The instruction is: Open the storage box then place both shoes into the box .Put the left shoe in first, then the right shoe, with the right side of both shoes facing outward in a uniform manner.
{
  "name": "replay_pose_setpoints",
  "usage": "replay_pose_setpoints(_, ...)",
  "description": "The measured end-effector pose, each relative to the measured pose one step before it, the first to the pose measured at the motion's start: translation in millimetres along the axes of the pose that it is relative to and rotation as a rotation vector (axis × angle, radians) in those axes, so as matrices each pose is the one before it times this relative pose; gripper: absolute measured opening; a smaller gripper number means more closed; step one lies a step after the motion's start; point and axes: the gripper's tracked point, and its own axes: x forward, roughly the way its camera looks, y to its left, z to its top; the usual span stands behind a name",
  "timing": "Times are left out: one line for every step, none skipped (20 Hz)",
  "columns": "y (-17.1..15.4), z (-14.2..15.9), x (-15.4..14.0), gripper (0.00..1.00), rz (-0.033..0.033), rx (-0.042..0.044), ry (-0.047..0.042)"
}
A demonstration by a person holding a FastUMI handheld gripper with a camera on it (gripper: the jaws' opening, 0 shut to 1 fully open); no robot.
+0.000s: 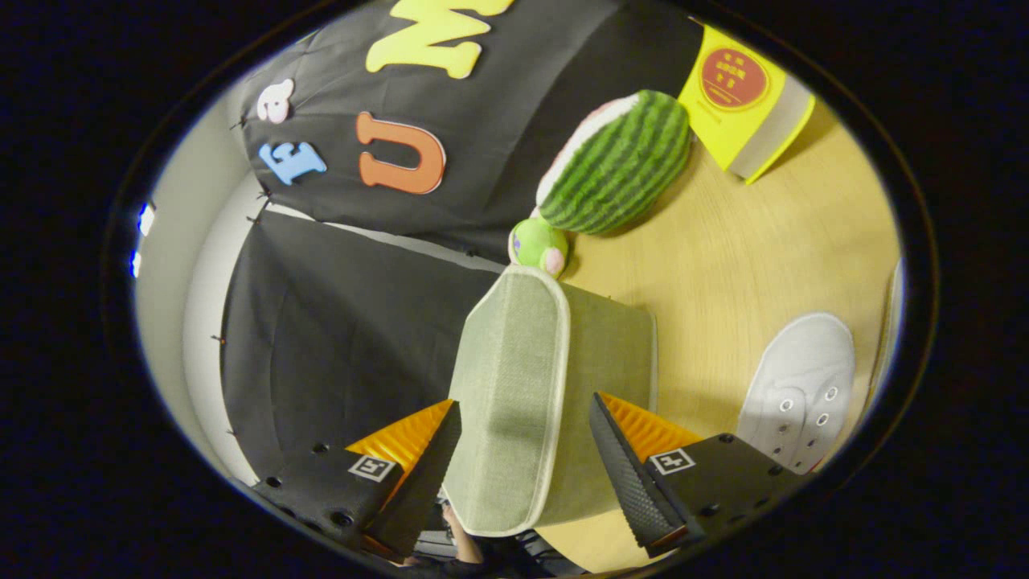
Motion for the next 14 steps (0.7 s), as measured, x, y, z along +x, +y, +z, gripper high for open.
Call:
replay_pose_setpoints(-5.14,1.33,8.08,0.99,0.00900,0.01553,0.01944)
replay_pose_setpoints(1.41,-1.92,6.57,0.99,0.03168,0.01952,0.02609)
replay_pose_setpoints(2.07,-3.89,-0.22,0.99,0.03812,0.01390,0.02153)
replay_pose_setpoints(2.97,-2.48,2.64,0.97,0.03046,0.00375,0.01964)
replay_pose_setpoints(2.60,-3.85,0.13,0.97,0.02924,0.00031,0.01513)
replay_pose_setpoints(2.64,-1.96,-0.13,0.87,0.02612,0.01801,-0.00574)
replay_pose_setpoints(0.39,1.74,-1.70,0.77,0.01581,0.01366,-0.00724)
replay_pose_setpoints(-2.34,2.73,-2.77,0.69,0.00355,0.01411,-0.02172)
replay_pose_setpoints(1.64,0.48,-2.97,0.62,0.00864,0.00921,-0.01536)
replay_pose_setpoints(0.77,-0.49,-5.56,0.52,0.00757,0.00261,-0.00909)
replay_pose_setpoints(1.32,-3.14,-4.04,0.42,0.00810,0.00256,-0.01163)
replay_pose_setpoints(2.76,-3.14,-4.44,0.25,0.01045,-0.00306,-0.00873)
replay_pose_setpoints(3.18,-1.93,-6.07,0.22,0.00910,-0.00536,-0.01100)
replay_pose_setpoints(5.06,0.16,-4.89,0.13,0.01314,-0.00423,-0.01811)
